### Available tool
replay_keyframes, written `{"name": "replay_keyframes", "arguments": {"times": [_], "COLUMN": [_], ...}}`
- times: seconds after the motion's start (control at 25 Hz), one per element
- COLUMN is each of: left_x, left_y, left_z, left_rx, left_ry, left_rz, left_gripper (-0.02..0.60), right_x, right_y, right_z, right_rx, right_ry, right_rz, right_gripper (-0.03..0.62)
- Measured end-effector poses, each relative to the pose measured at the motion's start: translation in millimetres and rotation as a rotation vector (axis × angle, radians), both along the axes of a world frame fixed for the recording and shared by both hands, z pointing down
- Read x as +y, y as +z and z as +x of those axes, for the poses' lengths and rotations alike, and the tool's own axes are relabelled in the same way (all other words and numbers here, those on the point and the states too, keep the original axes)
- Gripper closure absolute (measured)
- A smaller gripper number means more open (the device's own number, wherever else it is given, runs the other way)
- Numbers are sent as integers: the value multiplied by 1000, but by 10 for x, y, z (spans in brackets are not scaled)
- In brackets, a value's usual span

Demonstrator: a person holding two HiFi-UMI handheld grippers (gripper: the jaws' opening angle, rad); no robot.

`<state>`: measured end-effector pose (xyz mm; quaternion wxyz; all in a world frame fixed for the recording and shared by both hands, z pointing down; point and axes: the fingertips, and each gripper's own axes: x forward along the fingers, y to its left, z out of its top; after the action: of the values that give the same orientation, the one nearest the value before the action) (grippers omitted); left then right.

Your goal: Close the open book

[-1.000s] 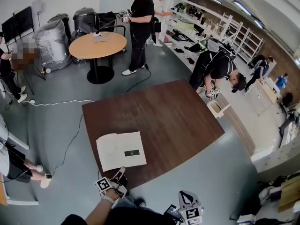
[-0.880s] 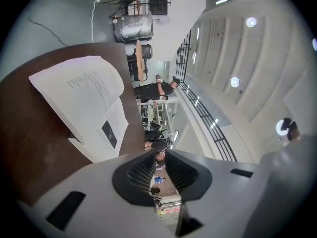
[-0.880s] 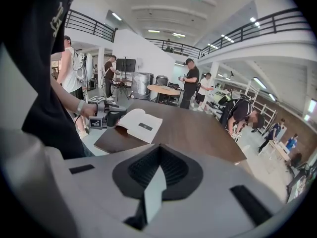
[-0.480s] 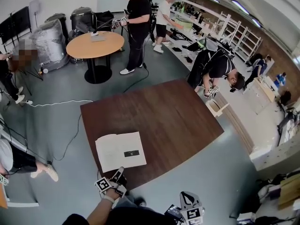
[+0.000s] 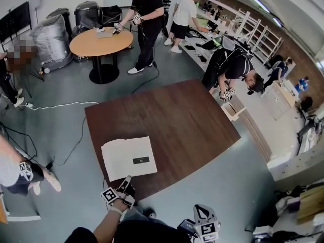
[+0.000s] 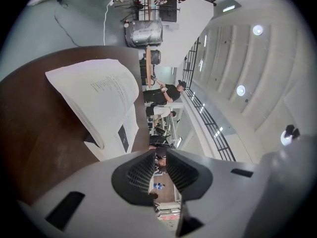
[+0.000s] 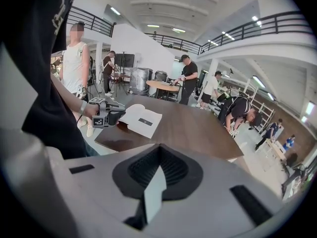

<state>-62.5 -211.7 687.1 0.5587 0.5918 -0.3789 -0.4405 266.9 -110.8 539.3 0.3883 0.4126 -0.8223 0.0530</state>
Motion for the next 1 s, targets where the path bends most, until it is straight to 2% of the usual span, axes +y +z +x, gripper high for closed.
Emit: {"name": "replay_keyframes", "arguments": {"times": [0.28,0.64,0.8,1.0], "left_x": [-10,-18,-16,101], "left_y": [194,406,436,559], "left_z": [-76,-176,-169,-207], "left_rx": [31,118,124,158], "left_ry": [-44,-116,-133,-176], "left_rz": [-26,-61,-71,-113], "left_gripper": [523,494,494,494], "right_x": [71,122,112,135], "right_y": [48,67,96,113], "right_z": [13,40,56,48], "right_rx": [14,33,30,37], "right_ry": [4,10,11,1], "right_rz": [-13,-17,-13,-22], "right_gripper": [606,606,606,606]}}
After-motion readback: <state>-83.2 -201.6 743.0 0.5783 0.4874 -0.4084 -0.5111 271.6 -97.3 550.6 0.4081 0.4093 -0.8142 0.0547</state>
